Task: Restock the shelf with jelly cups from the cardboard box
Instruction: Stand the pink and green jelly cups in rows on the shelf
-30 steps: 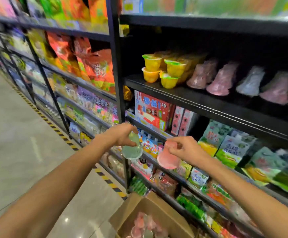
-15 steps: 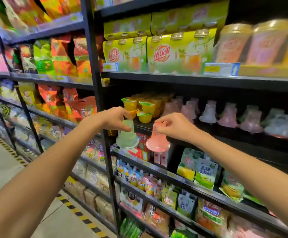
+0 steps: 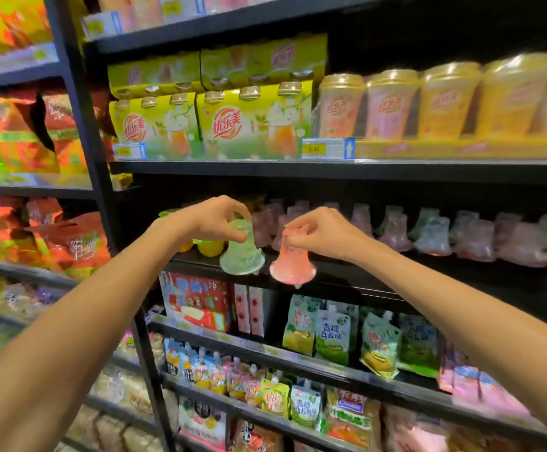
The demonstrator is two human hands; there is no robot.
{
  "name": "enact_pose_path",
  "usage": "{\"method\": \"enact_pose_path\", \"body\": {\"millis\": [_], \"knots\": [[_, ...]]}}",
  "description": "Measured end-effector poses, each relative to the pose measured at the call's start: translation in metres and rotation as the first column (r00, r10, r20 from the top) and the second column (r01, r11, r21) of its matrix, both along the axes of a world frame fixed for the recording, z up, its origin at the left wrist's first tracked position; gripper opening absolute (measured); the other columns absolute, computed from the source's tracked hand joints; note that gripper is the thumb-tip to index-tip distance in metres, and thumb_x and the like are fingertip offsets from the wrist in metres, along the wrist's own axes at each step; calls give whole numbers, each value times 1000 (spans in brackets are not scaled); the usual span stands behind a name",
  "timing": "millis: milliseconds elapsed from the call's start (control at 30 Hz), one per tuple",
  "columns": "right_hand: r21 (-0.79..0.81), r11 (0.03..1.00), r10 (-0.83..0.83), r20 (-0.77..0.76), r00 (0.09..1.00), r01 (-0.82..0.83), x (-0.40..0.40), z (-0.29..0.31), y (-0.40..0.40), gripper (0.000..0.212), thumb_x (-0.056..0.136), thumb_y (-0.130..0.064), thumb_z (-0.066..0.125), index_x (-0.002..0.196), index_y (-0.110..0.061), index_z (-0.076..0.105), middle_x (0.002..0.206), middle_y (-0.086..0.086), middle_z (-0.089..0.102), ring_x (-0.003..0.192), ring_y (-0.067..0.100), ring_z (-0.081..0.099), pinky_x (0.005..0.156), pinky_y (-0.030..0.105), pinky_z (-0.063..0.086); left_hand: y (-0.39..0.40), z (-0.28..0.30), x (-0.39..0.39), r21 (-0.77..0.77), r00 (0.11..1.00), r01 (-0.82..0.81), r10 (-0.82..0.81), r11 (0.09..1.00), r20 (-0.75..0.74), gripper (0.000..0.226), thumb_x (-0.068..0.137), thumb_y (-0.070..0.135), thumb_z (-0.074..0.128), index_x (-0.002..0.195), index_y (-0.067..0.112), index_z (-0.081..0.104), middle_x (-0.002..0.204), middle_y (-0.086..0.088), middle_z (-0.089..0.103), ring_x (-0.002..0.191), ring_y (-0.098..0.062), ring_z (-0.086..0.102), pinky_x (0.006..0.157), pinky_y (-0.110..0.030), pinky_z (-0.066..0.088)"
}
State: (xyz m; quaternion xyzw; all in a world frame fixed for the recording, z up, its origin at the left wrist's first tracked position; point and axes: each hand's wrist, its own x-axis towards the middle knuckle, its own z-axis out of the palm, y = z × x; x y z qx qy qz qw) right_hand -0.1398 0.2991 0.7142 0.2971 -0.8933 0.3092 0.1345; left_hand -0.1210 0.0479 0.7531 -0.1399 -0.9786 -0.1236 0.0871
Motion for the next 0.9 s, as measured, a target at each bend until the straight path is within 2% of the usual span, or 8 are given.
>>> {"method": "enact_pose_path", "body": {"millis": [100,233,367,533,633,733,800,900], "knots": [[-13,996,-84,1,996,84,-6,-1,31,28,80,-30,73,108,-27,77,93,-3,75,86,0,67,63,5,44,28,-4,-15,6,999,55,-54,998,-2,44,81,27,73,123,24,60,108,1,60,92,-16,62,81,-31,51],[-24,986,-167,18,986,168,-11,-6,63,32,80,-33,73,111,-24,76,102,1,75,91,7,68,75,21,52,56,-17,-35,21,996,91,-91,996,-15,46,78,29,71,122,26,59,108,-1,63,75,-7,60,79,-35,56],[-14,975,-224,-9,975,223,-16,-13,81,33,83,-28,73,115,-21,75,106,0,74,88,3,63,70,15,45,74,-26,-49,48,993,115,-114,992,-24,46,81,28,71,125,22,59,111,3,59,91,-13,55,78,-30,49],[-6,963,-269,22,963,270,-24,-18,99,35,83,-34,70,115,-23,74,112,0,73,95,8,67,84,31,57,92,-39,-67,143,994,113,-112,983,-12,44,81,25,70,124,21,60,118,3,56,94,-16,59,63,-21,53],[-3,956,-294,30,955,295,-28,-20,105,36,82,-34,69,115,-20,74,112,0,72,99,12,67,88,35,57,106,-44,-74,162,993,116,-116,980,-11,41,82,23,69,122,20,61,119,-1,58,102,-19,57,77,-33,56],[0,948,-319,36,947,320,-33,-25,107,35,79,-35,68,110,-20,74,111,-1,71,100,14,66,86,38,57,118,-53,-82,157,994,108,-107,982,-18,42,82,26,69,123,21,59,126,-2,57,110,-21,56,88,-37,55],[-11,944,-329,58,943,330,-37,-31,109,36,77,-37,68,108,-20,74,109,-1,71,97,15,66,84,40,58,125,-60,-89,166,995,95,-93,982,-16,44,82,28,70,124,22,59,129,-3,56,111,-20,56,90,-36,54],[-34,937,-346,63,936,348,-42,-36,109,32,75,-37,67,102,-21,76,100,-1,72,91,16,67,80,43,59,134,-71,-95,231,996,86,-79,969,-39,46,85,26,69,129,17,58,128,-4,59,105,-14,55,85,-28,49]]}}
